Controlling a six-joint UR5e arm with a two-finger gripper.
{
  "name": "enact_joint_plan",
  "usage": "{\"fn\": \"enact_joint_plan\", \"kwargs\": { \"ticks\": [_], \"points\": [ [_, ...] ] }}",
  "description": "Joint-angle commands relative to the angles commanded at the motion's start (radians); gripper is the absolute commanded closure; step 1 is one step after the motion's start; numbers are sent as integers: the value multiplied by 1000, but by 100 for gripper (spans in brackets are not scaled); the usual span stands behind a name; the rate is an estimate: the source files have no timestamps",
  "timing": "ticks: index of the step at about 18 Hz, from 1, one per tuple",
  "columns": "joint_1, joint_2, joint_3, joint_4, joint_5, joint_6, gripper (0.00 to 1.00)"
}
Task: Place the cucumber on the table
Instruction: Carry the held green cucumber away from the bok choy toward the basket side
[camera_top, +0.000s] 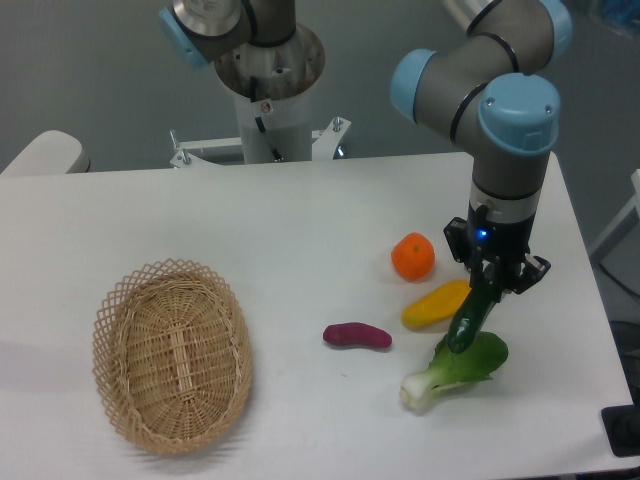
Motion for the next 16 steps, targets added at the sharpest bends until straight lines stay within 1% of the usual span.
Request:
{"fn": "enact_joint_plan", "kwargs": {
  "ticks": [4, 6, 9, 12, 16],
  "points": [
    [-3, 2, 2, 0, 2, -11, 78],
    [-23, 3, 2, -2, 2, -24, 78],
    [-66, 2, 2, 0, 3, -121, 78],
    [-112, 0, 3, 3, 8, -184, 78],
    [-199, -28, 11, 11, 21, -351, 78]
  ]
}}
